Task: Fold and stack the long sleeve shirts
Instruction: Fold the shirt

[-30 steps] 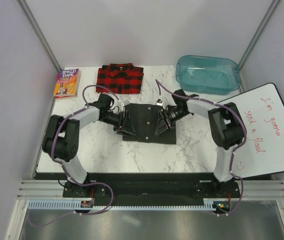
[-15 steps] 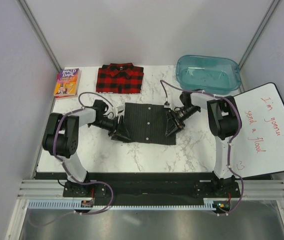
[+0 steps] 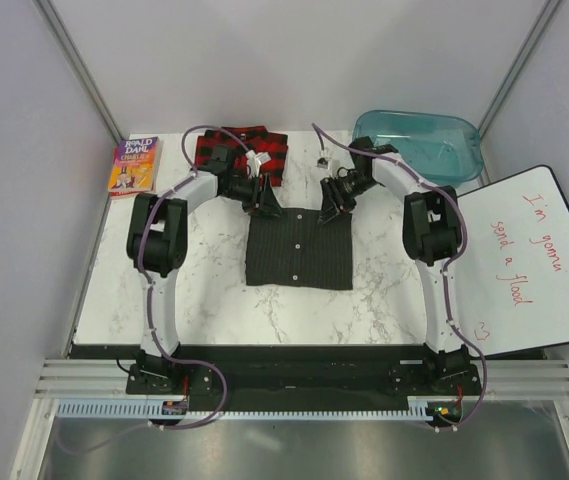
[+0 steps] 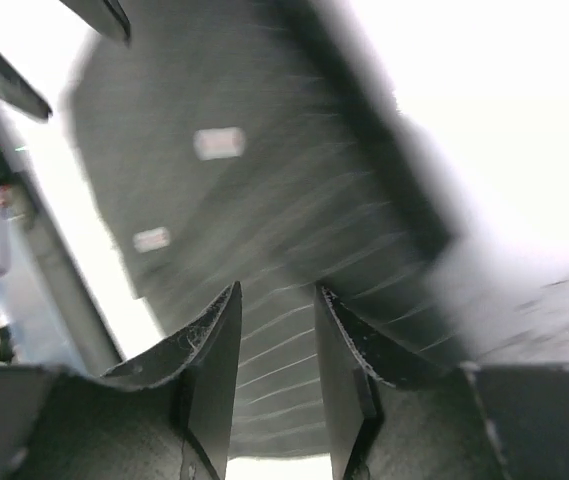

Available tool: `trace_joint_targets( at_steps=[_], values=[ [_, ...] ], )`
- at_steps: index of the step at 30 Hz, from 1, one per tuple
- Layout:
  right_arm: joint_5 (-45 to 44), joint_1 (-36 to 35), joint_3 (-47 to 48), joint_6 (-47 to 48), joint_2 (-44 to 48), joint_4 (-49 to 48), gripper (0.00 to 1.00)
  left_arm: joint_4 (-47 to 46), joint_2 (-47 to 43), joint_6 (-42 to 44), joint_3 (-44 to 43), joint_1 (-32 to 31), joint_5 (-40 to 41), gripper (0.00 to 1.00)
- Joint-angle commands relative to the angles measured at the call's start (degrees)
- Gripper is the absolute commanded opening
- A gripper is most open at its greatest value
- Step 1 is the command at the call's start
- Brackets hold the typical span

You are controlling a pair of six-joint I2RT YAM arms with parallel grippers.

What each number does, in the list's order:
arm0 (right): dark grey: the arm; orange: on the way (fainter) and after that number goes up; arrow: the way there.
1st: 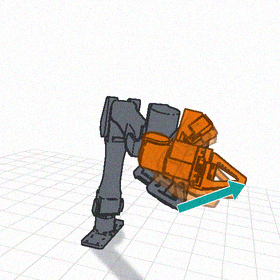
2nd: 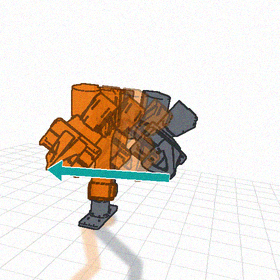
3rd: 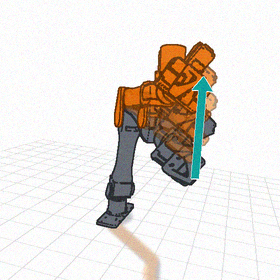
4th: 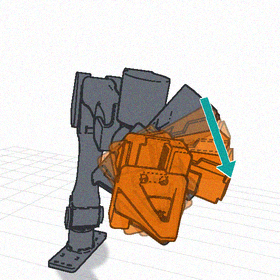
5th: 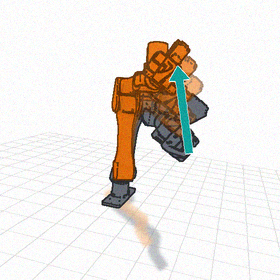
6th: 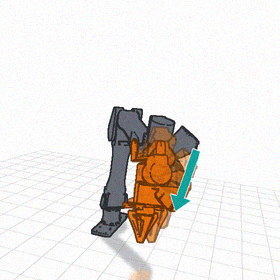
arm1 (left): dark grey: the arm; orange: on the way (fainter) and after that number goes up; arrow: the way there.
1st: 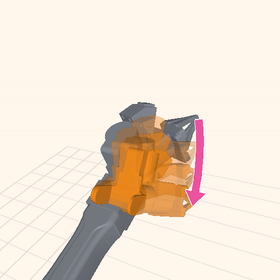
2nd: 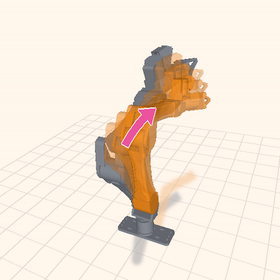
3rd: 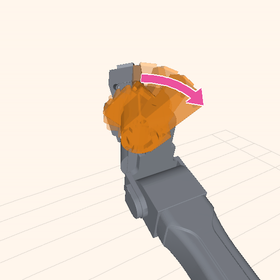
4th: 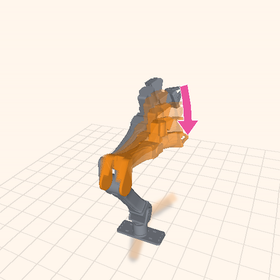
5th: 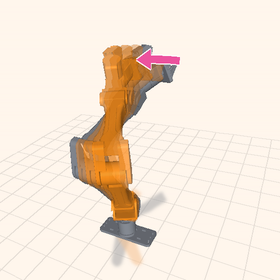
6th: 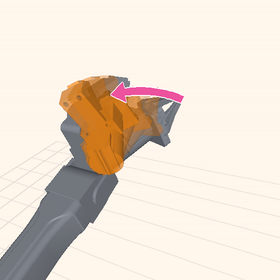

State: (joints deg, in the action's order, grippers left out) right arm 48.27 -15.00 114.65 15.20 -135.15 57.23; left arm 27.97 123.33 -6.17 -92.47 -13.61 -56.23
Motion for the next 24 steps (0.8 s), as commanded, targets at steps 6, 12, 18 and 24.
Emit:
trace_joint_targets(
  at_steps=[6, 12, 18, 24],
  values=[
    [-16.27, -3.36, 8.47, 4.56, -9.25, -1.78, 0.43, 7.62, 0.89, -2.10, 9.80, 1.75, 11.84, 0.40],
    [-19.18, -13.55, 11.21, 14.49, -9.96, -0.90, 0.45, 15.37, -13.70, 9.95, 26.35, -5.04, 6.60, 0.43],
    [-11.89, -18.13, 4.70, 19.00, -1.27, -3.44, 0.50, 7.63, -34.81, 1.78, 35.34, 13.51, -2.31, 0.68],
    [-5.82, -15.50, 4.89, 13.64, 6.99, -4.76, 0.52, 6.06, -32.02, 2.22, 35.60, 18.35, 0.85, 0.95]
  ],
)
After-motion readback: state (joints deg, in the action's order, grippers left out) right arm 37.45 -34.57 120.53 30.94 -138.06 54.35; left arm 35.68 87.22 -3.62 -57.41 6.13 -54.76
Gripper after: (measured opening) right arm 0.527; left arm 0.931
